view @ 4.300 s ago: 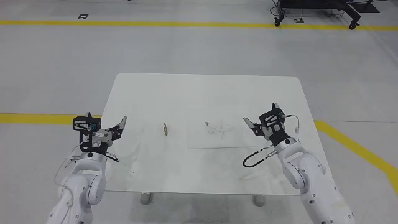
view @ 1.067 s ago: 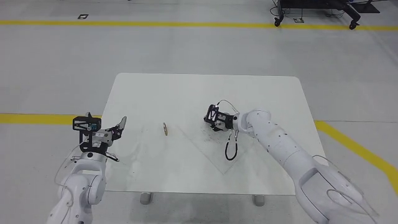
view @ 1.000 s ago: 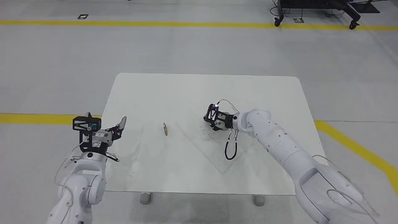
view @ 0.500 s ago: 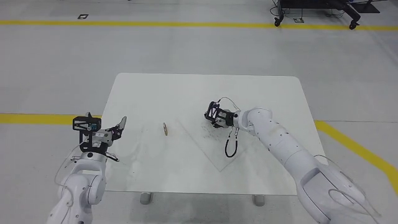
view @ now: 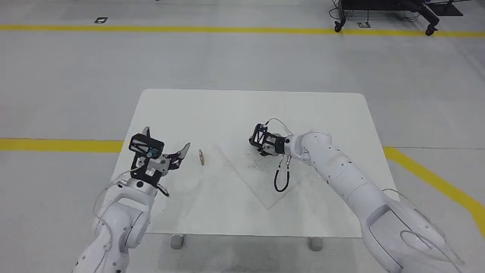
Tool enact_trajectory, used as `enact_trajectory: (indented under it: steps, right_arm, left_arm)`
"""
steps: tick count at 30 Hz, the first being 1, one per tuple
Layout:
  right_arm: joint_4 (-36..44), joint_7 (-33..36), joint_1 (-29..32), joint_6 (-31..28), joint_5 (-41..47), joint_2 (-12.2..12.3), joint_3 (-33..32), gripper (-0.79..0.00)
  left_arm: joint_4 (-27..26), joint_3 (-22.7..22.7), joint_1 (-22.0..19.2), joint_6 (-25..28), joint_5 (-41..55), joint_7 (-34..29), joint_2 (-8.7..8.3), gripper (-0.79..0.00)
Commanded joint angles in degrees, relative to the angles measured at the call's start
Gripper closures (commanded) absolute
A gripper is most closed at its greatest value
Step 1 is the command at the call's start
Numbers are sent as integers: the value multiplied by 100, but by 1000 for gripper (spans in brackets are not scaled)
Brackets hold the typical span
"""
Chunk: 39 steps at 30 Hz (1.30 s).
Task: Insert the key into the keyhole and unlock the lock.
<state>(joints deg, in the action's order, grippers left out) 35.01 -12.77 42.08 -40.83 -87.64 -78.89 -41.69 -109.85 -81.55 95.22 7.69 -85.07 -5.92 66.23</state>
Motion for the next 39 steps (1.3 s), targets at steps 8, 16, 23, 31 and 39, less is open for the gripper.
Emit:
enact_trajectory:
  steps: [8,16,23,31,39]
  right_arm:
    - [0,0,0,0,0,0,0,0]
    - [0,0,0,0,0,0,0,0]
    - [0,0,0,0,0,0,0,0]
    - [0,0,0,0,0,0,0,0]
    - [0,0,0,0,0,0,0,0]
  left_arm:
    - [645,1120,-1022,656,-1035,-652,84,-785]
    - [1406,1831,-1763,629,-1744,-847,204,-785]
    - [2189,2526,-2321,205,-2095,-1061,402,-785]
    - [2858,2948,-2679,-276,-2349,-1366,592,-785]
    - [3075,2966,-2697,-301,-2443,-1299,642,-785]
